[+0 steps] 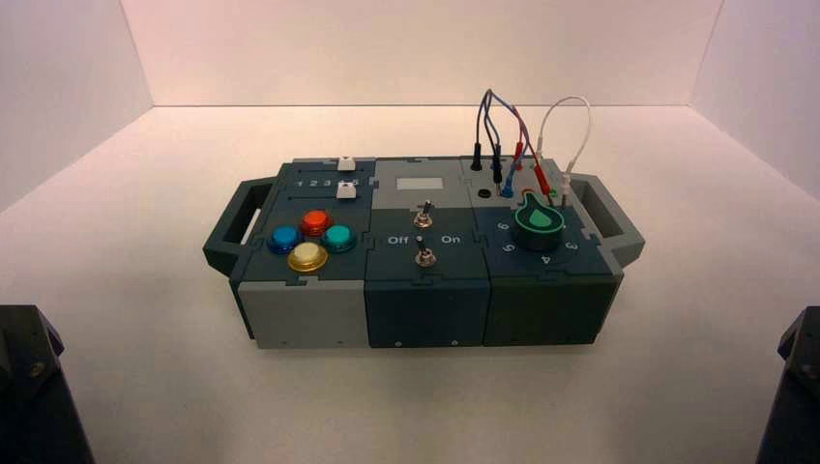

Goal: Move the box to the right.

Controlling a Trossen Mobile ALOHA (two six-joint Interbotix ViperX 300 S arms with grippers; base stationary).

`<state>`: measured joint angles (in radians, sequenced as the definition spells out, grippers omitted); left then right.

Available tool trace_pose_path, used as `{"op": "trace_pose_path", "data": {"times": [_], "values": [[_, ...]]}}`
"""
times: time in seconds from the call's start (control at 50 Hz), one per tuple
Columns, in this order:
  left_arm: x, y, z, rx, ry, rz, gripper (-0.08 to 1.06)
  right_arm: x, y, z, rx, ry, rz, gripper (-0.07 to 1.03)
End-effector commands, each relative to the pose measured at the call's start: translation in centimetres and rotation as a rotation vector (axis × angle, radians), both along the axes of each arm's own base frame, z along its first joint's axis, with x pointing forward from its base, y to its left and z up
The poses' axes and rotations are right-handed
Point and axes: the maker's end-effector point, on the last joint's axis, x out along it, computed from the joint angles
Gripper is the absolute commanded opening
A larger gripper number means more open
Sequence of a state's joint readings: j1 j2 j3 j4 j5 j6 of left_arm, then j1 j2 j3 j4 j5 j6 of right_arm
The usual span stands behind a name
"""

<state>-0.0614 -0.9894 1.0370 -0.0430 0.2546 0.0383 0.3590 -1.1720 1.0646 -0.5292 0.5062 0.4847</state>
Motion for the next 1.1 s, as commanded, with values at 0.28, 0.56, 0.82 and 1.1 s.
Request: {"op": "trace_pose_path", "data": {"times": [0.28,0.56,0.82,1.1], "values": [[0.2,0.1,1.0,0.0,-0.02,0.003,-0.03,0.5,0.1,0.6,0.004,0.001,-0.003,-0.02],[0.2,-0.2,0.0,0.006,0.092,-0.01,-0.03,0.9,0.4,-0.3,0.013,0.066,-0.012,-0.02],[-0.7,-1.0,-2.3,0.011,0.311,-0.043,-0.03,1.3,0.2,-1.4,0.008,0.185,-0.052,-0.02],[-1.6,-1.9,-3.9,0.039,0.572,-0.088,-0.03,2.3,-0.4,-3.2,-0.067,0.397,-0.129,-0.02]]}}
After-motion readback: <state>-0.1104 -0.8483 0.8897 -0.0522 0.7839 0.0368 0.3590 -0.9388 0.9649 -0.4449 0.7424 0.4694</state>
